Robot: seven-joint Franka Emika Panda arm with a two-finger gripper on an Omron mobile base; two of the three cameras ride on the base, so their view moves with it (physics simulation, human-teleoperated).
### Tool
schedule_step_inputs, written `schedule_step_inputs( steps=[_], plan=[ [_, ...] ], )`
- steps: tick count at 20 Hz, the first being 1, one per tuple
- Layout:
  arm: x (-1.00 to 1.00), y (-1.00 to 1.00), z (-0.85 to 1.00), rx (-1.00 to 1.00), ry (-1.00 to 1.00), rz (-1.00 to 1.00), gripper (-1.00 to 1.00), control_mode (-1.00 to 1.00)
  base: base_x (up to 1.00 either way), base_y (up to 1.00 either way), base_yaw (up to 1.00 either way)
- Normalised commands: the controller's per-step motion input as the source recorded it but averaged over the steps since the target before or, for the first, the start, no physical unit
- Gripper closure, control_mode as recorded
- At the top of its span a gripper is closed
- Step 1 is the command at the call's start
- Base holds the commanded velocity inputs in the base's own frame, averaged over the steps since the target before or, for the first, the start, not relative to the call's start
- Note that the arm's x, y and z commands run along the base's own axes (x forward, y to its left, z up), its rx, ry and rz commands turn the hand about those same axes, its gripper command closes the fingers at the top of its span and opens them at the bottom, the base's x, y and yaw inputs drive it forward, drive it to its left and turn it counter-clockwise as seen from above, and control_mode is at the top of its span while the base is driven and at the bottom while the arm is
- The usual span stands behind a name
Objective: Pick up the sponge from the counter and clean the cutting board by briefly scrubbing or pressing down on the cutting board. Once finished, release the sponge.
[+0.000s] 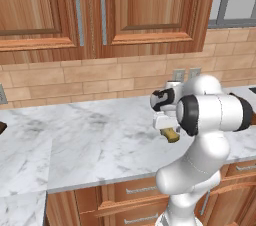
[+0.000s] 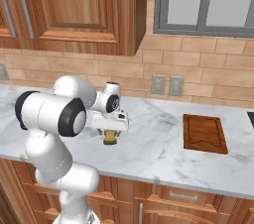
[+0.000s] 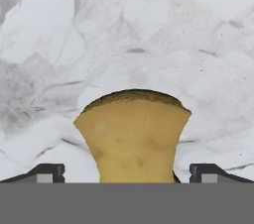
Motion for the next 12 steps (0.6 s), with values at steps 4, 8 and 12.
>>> schedule_step_inputs(
  steps=[4, 8, 12],
  plan=[
    [0.00, -0.03, -0.30, 0.00, 0.00, 0.00, -1.00, -1.00, 0.00, 0.00, 0.00],
    [0.00, -0.01, -0.32, 0.00, 0.00, 0.00, -1.00, -1.00, 0.00, 0.00, 0.00],
    [0.00, 0.00, -0.31, 0.00, 0.01, 0.00, 1.00, -1.00, 0.00, 0.00, 0.00]
  ],
)
